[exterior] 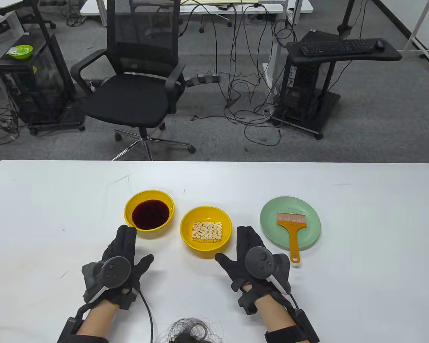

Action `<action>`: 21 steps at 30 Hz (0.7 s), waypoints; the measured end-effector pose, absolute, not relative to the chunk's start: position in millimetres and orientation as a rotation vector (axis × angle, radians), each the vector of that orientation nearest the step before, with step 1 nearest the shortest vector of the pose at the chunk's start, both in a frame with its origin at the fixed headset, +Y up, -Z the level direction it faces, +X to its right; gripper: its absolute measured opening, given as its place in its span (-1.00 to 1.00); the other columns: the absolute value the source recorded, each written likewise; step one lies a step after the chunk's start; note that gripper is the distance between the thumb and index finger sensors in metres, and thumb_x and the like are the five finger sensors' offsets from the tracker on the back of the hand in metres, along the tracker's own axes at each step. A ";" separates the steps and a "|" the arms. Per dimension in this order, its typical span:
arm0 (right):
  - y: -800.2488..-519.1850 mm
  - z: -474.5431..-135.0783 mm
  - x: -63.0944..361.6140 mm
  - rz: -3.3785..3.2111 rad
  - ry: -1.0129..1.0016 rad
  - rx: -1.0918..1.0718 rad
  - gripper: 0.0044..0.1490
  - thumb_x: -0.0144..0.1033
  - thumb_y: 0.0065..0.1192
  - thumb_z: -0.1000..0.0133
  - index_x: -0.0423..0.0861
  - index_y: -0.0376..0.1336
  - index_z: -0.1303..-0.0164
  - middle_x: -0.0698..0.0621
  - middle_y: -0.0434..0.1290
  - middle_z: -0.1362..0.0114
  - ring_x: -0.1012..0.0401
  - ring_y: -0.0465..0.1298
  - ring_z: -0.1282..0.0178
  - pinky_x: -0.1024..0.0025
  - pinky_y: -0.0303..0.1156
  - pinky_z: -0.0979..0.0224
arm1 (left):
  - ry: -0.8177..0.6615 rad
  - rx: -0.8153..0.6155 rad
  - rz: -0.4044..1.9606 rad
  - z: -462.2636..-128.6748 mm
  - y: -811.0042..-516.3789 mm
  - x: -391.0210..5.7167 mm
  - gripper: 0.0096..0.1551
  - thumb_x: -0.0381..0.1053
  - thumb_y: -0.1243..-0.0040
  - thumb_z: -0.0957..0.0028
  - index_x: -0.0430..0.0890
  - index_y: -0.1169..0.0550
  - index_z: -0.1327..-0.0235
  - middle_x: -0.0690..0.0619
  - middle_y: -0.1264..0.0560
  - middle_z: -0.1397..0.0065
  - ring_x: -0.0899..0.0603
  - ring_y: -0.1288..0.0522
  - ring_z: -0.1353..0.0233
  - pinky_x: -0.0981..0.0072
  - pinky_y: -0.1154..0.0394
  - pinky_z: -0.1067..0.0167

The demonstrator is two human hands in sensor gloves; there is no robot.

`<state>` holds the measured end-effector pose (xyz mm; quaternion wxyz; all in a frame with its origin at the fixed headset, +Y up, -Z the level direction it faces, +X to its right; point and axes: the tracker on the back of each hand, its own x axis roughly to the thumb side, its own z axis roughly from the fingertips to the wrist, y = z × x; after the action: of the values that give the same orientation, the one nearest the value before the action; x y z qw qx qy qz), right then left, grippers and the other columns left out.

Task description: Dip brush into soy sauce and glaze onto rice cake

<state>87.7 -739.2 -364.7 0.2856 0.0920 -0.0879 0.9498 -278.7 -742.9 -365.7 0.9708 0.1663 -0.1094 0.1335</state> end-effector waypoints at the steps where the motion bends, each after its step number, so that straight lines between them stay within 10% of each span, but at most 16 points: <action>1: -739.4 -364.7 87.5 2.537 -0.233 0.249 0.25 0.44 0.18 -0.04 -0.21 -0.11 -0.63 -0.32 0.02 -0.71 -0.37 0.14 -0.60 -0.30 0.16 -0.48 | -0.222 0.334 0.267 -365.6 -743.1 -278.2 0.11 0.40 -0.23 0.12 -0.13 -0.11 -0.53 -0.26 -0.09 -0.65 -0.32 -0.38 -0.55 -0.17 -0.33 -0.42; 21: -706.0 -364.7 138.9 2.557 -0.431 -0.077 0.16 0.39 0.29 -0.05 -0.18 0.06 -0.60 -0.30 0.19 -0.65 -0.31 0.32 -0.50 -0.22 0.31 -0.41 | -0.232 0.331 0.245 -364.5 -742.4 -274.0 0.10 0.41 -0.22 0.11 -0.12 -0.11 -0.53 -0.27 -0.09 -0.65 -0.32 -0.38 -0.55 -0.17 -0.34 -0.42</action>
<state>138.9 -706.0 -364.7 0.2702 -0.0284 -0.1601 0.9490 -274.0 -742.4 -364.5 0.9722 0.1641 -0.1151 0.1213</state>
